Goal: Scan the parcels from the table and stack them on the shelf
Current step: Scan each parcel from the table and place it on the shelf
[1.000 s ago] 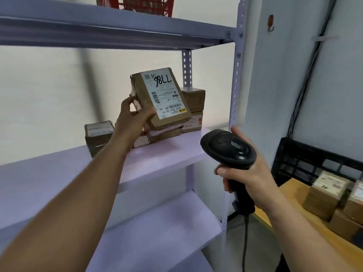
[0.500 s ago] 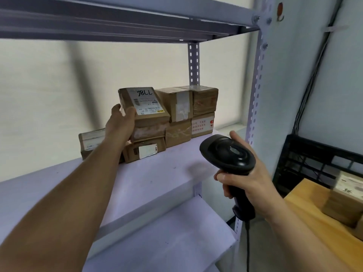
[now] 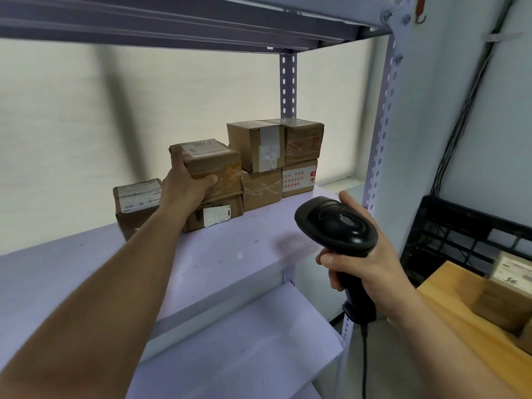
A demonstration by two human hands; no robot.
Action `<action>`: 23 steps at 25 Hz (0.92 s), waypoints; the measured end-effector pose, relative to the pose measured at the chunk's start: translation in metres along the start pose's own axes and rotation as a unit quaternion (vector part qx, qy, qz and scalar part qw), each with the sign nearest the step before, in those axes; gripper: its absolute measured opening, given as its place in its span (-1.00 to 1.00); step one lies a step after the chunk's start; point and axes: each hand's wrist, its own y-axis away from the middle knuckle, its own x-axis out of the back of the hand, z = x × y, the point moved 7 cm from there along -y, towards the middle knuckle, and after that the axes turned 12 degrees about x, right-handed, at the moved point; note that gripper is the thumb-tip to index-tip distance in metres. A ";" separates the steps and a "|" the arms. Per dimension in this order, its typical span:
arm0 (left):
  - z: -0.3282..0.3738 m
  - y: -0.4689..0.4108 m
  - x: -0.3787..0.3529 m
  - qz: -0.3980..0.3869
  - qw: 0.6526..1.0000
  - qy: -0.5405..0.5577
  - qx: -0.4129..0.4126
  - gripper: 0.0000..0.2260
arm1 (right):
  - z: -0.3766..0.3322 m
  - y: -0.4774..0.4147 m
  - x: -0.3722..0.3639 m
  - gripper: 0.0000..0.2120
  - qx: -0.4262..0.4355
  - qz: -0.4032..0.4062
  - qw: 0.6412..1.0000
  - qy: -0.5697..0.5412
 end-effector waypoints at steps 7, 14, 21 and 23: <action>0.004 0.014 0.004 0.063 0.998 -0.013 0.005 -0.08 | -0.008 0.011 0.013 -0.15 0.002 -0.015 1.000 0.009; 0.046 0.129 -0.035 0.147 0.977 -0.008 -0.156 -0.42 | -0.021 0.043 0.063 -0.14 -0.006 -0.026 1.000 0.012; 0.049 0.264 -0.171 0.003 0.996 0.007 -0.089 -0.41 | -0.022 0.104 0.144 -0.07 -0.034 -0.003 0.999 -0.007; 0.053 0.299 -0.208 -0.036 0.995 0.000 -0.091 -0.40 | -0.027 0.126 0.175 -0.07 -0.041 0.001 0.999 -0.002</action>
